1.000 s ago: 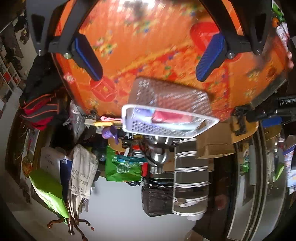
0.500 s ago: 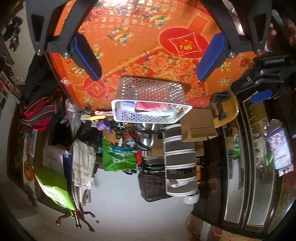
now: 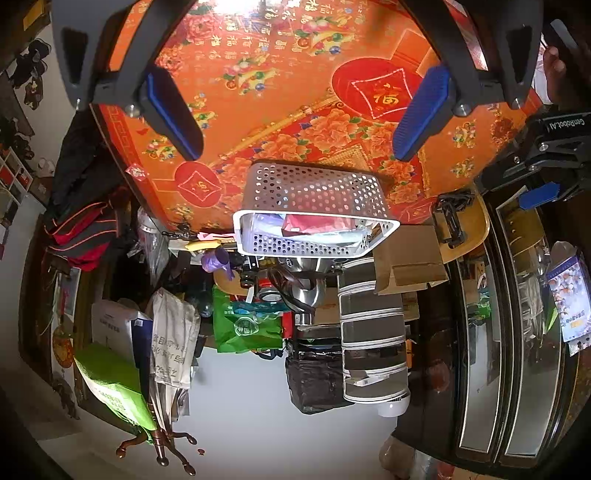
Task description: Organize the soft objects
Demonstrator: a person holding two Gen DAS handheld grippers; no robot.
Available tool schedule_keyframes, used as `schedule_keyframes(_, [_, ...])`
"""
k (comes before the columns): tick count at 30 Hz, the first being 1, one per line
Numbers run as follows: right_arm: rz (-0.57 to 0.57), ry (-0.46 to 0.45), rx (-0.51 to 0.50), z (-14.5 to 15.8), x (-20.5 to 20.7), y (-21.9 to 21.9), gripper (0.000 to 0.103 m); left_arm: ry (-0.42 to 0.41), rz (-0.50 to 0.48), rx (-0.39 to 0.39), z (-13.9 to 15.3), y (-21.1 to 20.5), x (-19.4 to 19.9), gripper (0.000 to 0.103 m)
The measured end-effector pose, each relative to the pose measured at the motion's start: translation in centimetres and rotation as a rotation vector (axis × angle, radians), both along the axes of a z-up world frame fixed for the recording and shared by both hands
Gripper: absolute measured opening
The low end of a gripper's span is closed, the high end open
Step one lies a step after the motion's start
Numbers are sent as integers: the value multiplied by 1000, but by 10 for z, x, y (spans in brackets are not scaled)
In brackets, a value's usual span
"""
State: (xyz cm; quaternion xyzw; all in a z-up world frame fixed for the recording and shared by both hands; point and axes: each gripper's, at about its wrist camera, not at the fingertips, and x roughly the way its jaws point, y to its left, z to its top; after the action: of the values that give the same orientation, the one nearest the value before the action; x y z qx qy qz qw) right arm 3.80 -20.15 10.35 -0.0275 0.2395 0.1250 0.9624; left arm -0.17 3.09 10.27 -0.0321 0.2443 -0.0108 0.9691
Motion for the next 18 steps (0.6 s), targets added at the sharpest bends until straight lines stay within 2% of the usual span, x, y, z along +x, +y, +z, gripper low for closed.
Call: schedule_keyframes(18, [-5,-2,-20,-3,-1,4,102,10,-3,-2,-6,0,2,103])
